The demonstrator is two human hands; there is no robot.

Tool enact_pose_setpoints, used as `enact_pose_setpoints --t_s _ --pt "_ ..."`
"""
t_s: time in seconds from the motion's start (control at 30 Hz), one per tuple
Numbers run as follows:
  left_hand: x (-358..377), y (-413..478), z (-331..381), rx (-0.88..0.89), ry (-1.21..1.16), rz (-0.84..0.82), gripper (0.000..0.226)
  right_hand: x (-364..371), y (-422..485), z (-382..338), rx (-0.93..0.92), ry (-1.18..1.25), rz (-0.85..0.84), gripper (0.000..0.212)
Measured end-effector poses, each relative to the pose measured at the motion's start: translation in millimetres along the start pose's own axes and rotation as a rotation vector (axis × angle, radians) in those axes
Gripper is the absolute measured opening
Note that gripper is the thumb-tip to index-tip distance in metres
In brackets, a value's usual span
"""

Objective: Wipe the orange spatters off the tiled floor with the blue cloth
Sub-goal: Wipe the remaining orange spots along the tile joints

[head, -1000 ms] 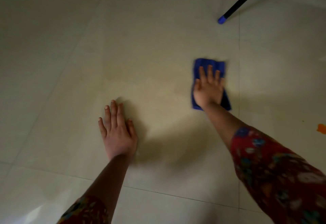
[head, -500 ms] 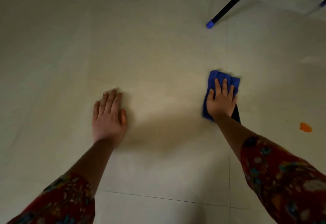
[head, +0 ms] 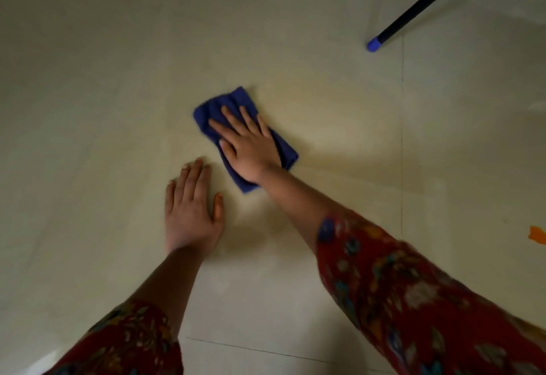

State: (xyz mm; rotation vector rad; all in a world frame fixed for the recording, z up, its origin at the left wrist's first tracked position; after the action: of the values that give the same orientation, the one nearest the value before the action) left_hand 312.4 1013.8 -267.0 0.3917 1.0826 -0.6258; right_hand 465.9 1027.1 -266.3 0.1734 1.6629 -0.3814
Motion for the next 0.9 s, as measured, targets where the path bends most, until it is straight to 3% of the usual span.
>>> enact_pose_setpoints --t_s 0.07,0.1,0.23,0.3,0.37,0.57,0.67,0.77,0.9 --pt "-1 1 0 0.0 -0.002 -0.006 0.063 2 -30 24 -0.051 0.004 0.079 0.048" --pt "-1 1 1 0.004 -0.002 -0.009 0.063 0 -40 57 0.019 -0.014 0.136 0.048" --pt "1 0 3 0.002 0.022 -0.023 0.063 -9 -88 208 0.677 0.012 0.124 0.053" --pt "1 0 1 -0.005 0.013 -0.028 0.063 -11 -76 210 0.823 0.065 0.074 0.052" --pt "0 0 2 0.0 0.007 -0.025 0.063 -15 -31 162 0.722 0.016 0.062 0.052" --pt "6 1 -4 0.004 0.007 -0.034 0.066 -6 86 -79 -0.01 -0.025 -0.048 0.05" --pt "5 0 -6 -0.009 0.028 -0.042 0.064 1 85 -107 -0.197 0.008 -0.13 0.049" --pt "-1 1 -2 -0.001 0.029 -0.018 0.062 -5 65 -30 -0.04 0.007 -0.021 0.05" --pt "0 0 -2 0.005 0.032 -0.02 0.063 -11 -18 147 0.455 -0.028 0.076 0.052"
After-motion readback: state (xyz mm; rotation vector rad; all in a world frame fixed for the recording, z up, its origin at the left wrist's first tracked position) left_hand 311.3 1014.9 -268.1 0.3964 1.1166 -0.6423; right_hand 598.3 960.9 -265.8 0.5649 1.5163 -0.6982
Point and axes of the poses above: each hand's wrist, its own y-axis towards the middle knuckle, its own x-axis out of the palm, z = x × y, the point moved 9 cm from there along y, towards the middle knuckle, and after that the axes turned 5 degrees about -y, right-handed, at the moved point
